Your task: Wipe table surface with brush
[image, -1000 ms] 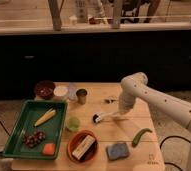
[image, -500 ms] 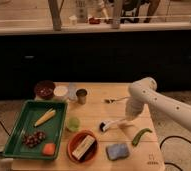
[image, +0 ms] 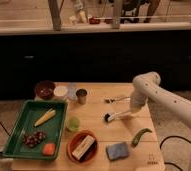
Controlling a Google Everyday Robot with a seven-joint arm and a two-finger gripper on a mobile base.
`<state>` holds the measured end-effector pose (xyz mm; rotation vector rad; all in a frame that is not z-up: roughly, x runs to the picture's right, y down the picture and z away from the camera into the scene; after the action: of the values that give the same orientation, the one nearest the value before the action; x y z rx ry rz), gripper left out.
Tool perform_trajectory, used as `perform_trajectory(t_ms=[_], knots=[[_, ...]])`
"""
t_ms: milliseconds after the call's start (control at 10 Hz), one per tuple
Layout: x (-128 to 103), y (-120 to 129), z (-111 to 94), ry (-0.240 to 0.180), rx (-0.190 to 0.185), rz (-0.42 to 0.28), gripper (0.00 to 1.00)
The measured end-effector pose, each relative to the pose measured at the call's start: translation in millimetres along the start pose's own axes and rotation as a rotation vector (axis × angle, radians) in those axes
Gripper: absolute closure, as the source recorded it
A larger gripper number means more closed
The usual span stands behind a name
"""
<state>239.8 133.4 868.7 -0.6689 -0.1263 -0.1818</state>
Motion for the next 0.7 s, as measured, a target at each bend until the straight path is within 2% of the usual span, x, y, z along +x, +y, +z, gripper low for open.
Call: perform_trajectory(t_ms=[300,400,600,700], knots=[[-43.6,-10.5,3.4,-0.042,0.014,-0.071,0.98],[-70.8,-10.1,4.6,-0.075,0.012,-0.135,0.98],[-95.5,5.5,5.4,-0.105,-0.005,-0.21,0.98],[-99.2,11.5,6.5,-0.107,-0.014,-0.226,0.98]])
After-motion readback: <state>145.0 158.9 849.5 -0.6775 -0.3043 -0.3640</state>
